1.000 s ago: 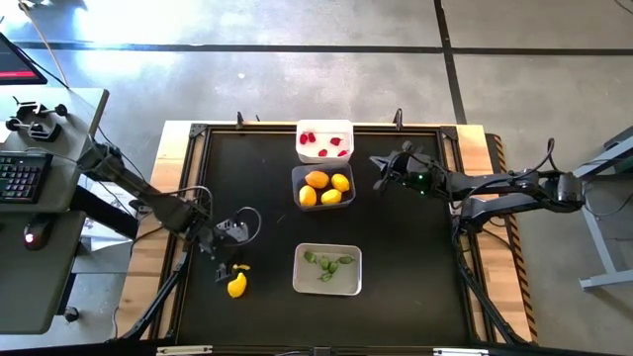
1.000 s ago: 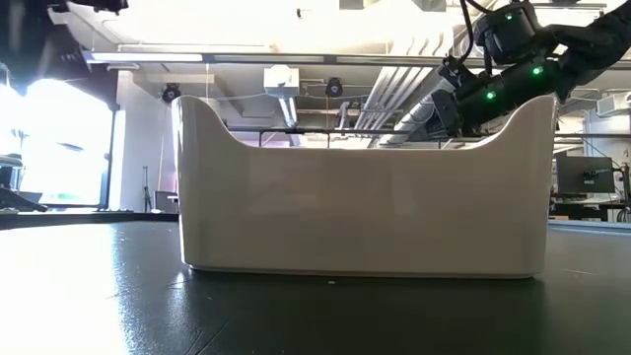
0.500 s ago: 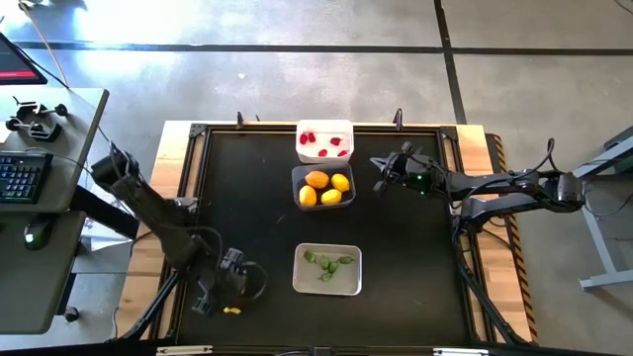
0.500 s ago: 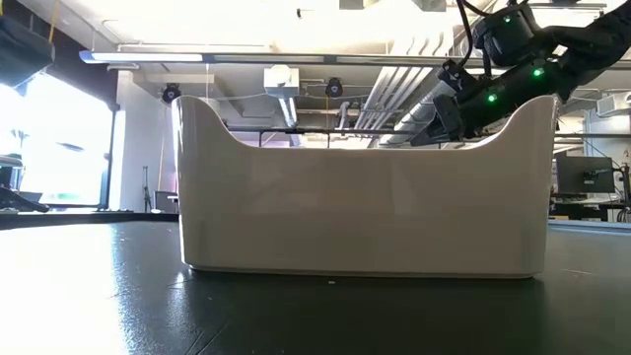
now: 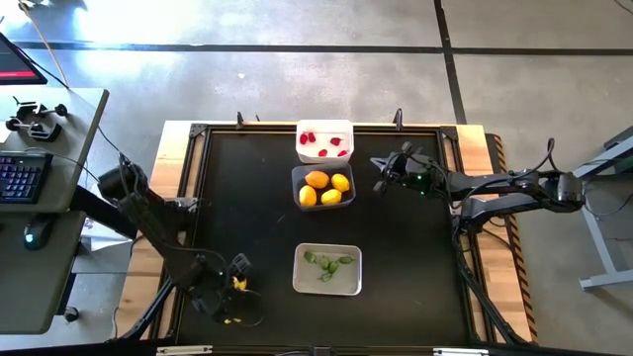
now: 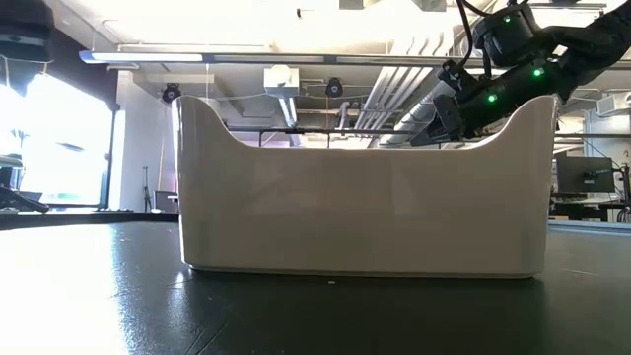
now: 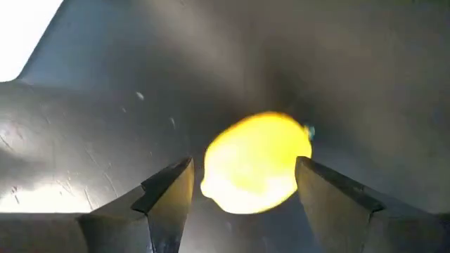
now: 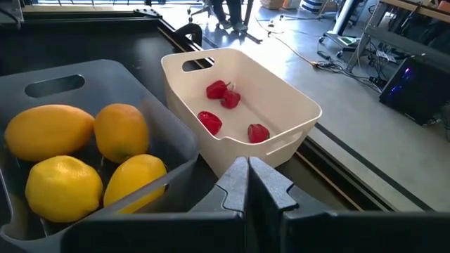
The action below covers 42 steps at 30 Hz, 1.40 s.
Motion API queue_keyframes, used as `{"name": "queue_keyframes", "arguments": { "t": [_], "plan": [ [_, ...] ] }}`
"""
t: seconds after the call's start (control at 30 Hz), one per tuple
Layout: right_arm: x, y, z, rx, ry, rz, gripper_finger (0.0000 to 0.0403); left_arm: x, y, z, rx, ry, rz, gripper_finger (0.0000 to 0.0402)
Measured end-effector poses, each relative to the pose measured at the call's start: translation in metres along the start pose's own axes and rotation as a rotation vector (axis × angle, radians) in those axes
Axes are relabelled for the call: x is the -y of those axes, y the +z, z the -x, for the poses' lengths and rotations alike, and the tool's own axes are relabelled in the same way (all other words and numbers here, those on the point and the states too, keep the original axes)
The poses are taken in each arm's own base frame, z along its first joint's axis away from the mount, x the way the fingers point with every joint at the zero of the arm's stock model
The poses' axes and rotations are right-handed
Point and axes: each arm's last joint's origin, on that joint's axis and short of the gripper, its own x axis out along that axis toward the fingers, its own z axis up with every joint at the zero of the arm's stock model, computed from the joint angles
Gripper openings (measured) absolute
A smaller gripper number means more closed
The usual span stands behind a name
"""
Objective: Sort produce into baskets
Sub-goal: Put the yellow lemon into the transparent bin
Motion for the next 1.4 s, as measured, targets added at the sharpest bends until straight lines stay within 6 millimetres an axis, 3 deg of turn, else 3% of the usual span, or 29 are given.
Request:
{"name": "queue_keyframes", "arguments": {
  "t": [0.43, 0.8, 1.07, 1.4],
  "plan": [
    [0.000, -0.001, 0.000, -0.007, 0.000, 0.003, 0.0000, 0.002, -0.006, 0.000, -0.065, 0.006, -0.277, 0.0237],
    [0.000, -0.001, 0.000, -0.009, 0.001, 0.004, 0.0000, 0.004, -0.009, -0.014, -0.014, 0.019, -0.417, 0.0237],
    [0.000, -0.001, 0.000, -0.011, 0.001, 0.004, 0.0000, 0.000, -0.007, -0.025, -0.033, 0.042, -0.390, 0.0237],
    [0.000, -0.001, 0.000, -0.013, 0.001, 0.005, 0.0000, -0.022, -0.016, -0.036, -0.151, 0.143, -0.062, 0.0222]
  ]
}}
